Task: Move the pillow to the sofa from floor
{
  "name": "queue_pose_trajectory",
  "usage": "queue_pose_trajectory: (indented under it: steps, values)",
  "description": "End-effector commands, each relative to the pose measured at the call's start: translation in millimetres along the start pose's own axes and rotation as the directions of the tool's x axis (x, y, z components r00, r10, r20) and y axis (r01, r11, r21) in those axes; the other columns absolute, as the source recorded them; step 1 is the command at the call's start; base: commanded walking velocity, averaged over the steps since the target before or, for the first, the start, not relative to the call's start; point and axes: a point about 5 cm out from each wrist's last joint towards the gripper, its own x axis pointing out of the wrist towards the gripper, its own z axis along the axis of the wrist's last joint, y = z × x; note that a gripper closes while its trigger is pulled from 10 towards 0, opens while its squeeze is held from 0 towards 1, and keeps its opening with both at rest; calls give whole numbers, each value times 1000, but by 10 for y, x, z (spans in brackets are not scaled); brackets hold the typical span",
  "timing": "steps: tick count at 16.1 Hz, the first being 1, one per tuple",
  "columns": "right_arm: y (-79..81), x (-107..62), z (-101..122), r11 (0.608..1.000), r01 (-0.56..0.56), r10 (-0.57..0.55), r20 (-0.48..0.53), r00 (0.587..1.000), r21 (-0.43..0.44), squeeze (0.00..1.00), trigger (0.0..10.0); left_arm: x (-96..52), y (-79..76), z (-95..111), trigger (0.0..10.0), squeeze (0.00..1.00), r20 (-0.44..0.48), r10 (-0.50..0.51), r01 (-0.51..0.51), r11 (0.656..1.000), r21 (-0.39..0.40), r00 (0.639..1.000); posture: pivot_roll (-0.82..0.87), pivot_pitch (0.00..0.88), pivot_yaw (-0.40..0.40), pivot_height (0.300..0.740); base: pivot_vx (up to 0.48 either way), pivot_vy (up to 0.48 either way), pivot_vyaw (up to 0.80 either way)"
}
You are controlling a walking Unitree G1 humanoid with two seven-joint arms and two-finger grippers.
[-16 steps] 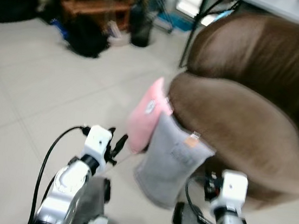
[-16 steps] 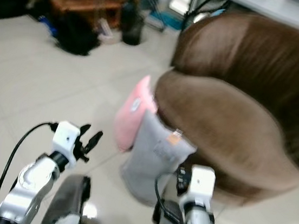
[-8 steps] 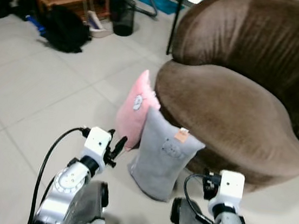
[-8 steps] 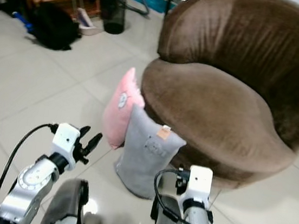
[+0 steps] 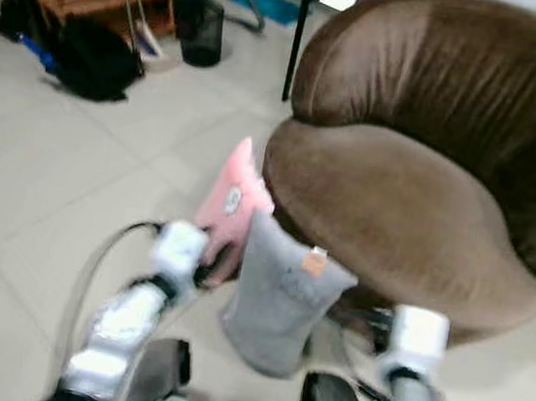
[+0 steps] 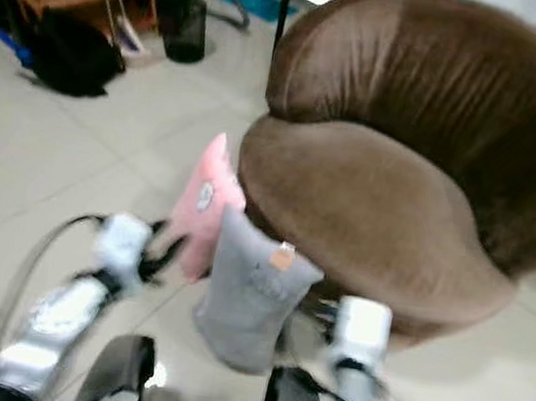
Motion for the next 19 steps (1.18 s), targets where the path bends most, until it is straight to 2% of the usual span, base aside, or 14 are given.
queue_pose_trajectory:
  steps: [1, 2, 3, 12, 14, 15, 16, 19]
  values:
    - [-150, -22, -35, 999, 36, -37, -18, 999, -20, 0, 10000, 62, -109, 49, 10000, 0, 20, -35, 35, 999, -8, 999, 45, 68, -21, 580, 292, 0, 0]
    - [-149, -20, -35, 999, 35, -35, -18, 999, -20, 0, 10000, 60, -107, 49, 10000, 0, 20, -34, 34, 999, -7, 999, 45, 68, -21, 580, 292, 0, 0]
    - [-123, -23, -3, 1000, 2, -3, 12, 1000, 31, 1000, 10000, 55, -106, 46, 10000, 0, 19, -33, 33, 999, -7, 999, 48, 62, -24, 580, 296, 0, 0]
    - [-105, -29, 12, 998, -27, 26, 28, 999, 50, 1000, 10000, 64, -117, 39, 10000, 0, 18, -43, 43, 999, -5, 999, 44, 46, -18, 580, 290, 0, 0]
    - [-122, -24, -30, 1000, -6, 6, -1, 1000, 17, 1000, 10000, 78, -128, 33, 10000, 0, 12, -51, 51, 999, 0, 999, 44, 46, -18, 580, 274, 0, 0]
    - [-133, -22, -44, 1000, 4, -4, -10, 1000, 11, 71, 10000, 82, -135, 25, 10000, 0, 5, -56, 56, 998, 6, 998, 44, 46, -18, 580, 0, 0, 0]
    - [-146, -25, -55, 1000, 13, -13, -16, 1000, 10, 0, 10000, 86, -152, 14, 10000, 0, 5, -67, 67, 998, -2, 998, 44, 46, -18, 580, 0, 0, 0]
    - [-159, -32, -51, 1000, 19, -18, -17, 1000, 16, 0, 10000, 84, -160, 3, 10000, 0, -3, -69, 69, 998, 13, 998, 36, 51, -12, 580, 0, 0, 0]
